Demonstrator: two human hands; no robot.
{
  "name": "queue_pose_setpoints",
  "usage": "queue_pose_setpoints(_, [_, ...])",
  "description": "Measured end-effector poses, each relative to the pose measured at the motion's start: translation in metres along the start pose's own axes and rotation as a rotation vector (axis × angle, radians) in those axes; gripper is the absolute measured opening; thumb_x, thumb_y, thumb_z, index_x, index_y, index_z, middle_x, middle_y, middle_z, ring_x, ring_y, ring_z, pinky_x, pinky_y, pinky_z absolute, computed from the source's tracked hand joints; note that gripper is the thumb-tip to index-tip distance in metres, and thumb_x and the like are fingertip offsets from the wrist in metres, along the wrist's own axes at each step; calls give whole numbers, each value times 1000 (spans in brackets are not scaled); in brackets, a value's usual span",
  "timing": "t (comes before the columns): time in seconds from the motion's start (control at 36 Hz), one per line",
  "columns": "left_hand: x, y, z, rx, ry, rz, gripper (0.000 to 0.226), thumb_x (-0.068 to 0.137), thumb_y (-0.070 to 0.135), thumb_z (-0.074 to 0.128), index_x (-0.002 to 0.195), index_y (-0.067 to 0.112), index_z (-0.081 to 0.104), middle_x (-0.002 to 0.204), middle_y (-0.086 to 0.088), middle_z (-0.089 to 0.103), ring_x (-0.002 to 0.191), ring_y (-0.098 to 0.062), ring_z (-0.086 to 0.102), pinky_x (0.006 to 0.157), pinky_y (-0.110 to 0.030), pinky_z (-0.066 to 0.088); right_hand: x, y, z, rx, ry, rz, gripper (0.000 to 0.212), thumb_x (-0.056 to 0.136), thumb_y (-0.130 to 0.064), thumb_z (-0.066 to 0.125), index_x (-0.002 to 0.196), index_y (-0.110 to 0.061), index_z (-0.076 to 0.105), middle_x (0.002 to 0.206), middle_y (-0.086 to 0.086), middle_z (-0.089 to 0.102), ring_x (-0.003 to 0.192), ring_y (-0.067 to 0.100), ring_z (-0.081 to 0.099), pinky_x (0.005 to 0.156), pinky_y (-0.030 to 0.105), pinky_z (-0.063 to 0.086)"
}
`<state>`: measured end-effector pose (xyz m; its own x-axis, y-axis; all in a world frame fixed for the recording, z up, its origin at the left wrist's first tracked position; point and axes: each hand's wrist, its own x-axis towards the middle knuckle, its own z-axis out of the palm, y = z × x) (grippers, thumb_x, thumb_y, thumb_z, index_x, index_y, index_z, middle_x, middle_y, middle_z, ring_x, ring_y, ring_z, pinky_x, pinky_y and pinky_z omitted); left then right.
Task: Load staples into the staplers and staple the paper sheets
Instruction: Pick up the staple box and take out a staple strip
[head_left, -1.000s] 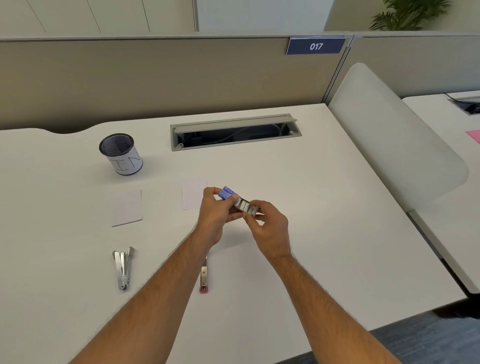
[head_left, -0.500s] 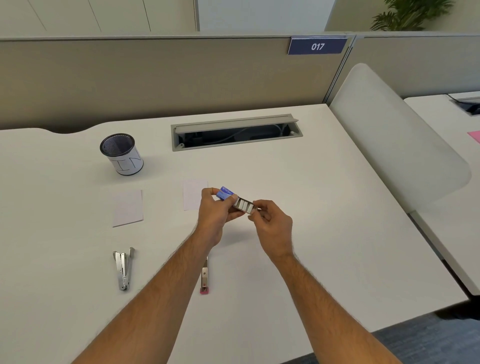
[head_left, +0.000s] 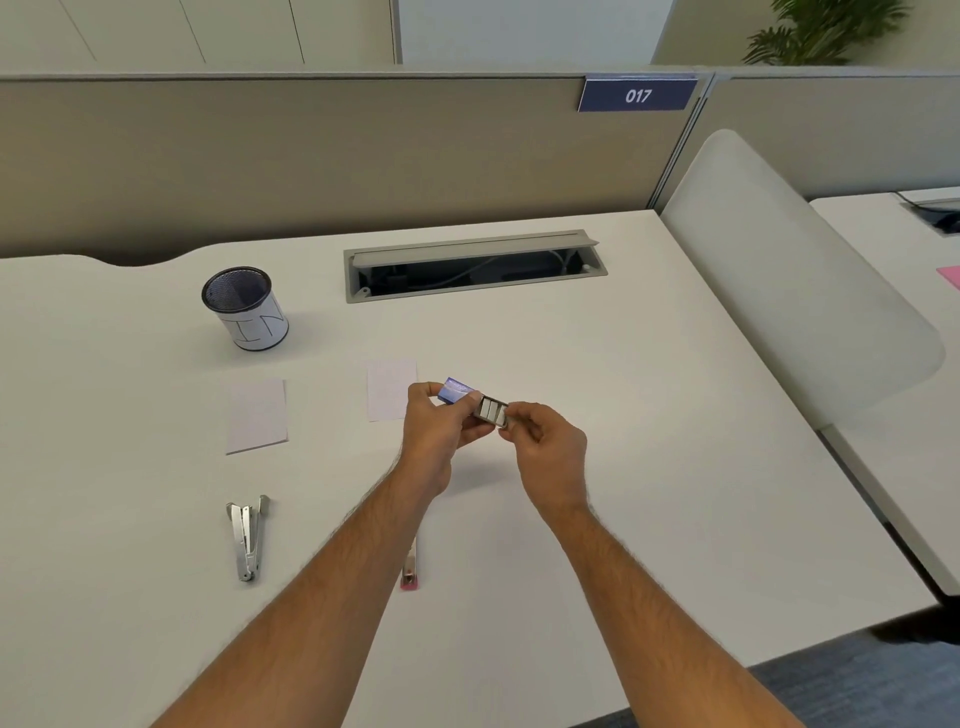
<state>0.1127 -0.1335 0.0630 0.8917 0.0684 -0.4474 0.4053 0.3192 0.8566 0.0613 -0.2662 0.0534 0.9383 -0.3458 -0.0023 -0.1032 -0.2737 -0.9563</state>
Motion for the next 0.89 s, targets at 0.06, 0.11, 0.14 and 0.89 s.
queue_pose_setpoints(0.06, [0,-1,0,2,10,9,35,92,5,74,108,17,46,105,-20,73,72,-25,79,75,-37,66,0,-1,0,-97,-18,-86,22,92,1,58,96,-13,74,90,-5,75,85,15,71,79,27,56])
queue_pose_setpoints(0.11, [0,-2,0,1,14,19,34,92,4,73,108,16,46,106,-22,73,71,-24,78,79,-41,65,-1,-3,0,-215,-25,-200,21,92,1,57,95,-13,73,91,-6,72,82,12,64,74,22,50])
queue_pose_setpoints(0.14, [0,-2,0,0,14,23,33,92,4,73,108,15,46,107,-23,73,70,-24,78,80,-42,65,-2,-4,0,-271,-22,-255,21,92,1,57,96,-12,73,93,-6,72,82,10,62,74,20,47])
queue_pose_setpoints(0.89, [5,0,-3,87,34,37,37,91,4,74,114,14,48,110,-19,71,66,-17,76,79,-42,66,6,-6,5,-303,-54,-274,11,94,-8,63,99,-13,72,97,-4,67,86,7,64,74,32,57])
